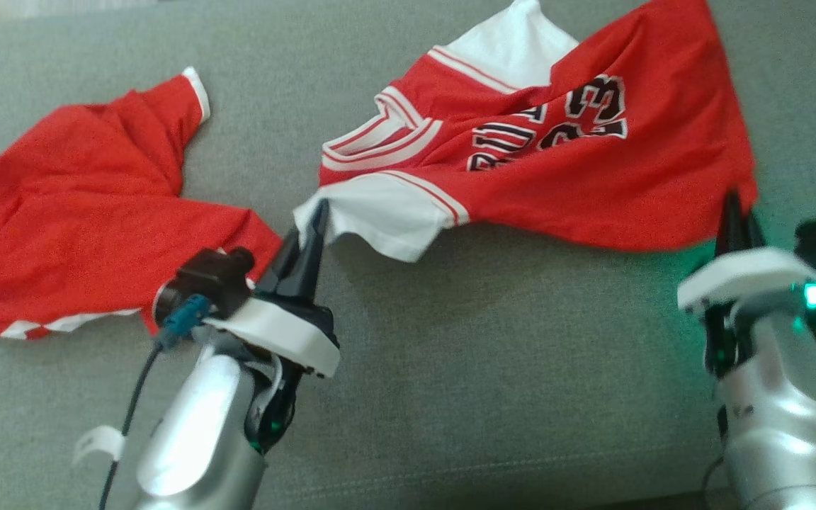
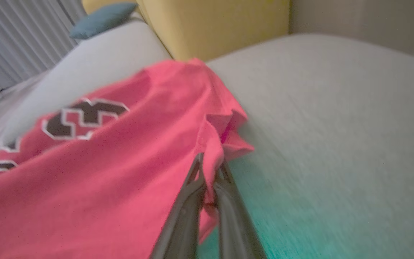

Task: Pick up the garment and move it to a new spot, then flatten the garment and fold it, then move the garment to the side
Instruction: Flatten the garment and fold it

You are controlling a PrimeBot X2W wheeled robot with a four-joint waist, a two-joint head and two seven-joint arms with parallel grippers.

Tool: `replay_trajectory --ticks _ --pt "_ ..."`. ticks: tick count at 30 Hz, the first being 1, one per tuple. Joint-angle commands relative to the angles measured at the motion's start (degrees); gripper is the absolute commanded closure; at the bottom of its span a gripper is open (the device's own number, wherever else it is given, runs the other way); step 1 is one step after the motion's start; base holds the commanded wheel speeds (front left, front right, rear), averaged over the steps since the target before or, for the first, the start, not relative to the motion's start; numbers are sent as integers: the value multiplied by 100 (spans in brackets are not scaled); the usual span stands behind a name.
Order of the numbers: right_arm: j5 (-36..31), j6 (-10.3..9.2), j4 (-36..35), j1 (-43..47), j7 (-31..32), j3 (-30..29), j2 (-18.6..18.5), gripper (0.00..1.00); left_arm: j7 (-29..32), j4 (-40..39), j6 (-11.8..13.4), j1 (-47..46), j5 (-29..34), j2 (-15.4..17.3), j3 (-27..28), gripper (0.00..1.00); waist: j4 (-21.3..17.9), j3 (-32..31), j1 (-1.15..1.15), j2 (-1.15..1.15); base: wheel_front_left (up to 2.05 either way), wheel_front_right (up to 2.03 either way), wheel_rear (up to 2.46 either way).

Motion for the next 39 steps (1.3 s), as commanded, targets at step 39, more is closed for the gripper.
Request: replay_trajectory --ticks 39 --pt "358 1 -4831 -1262 2389 756 -11 100 2163 -2247 531 -3291 -2098 742 1299 100 -337 -139 0 0 0 0 0"
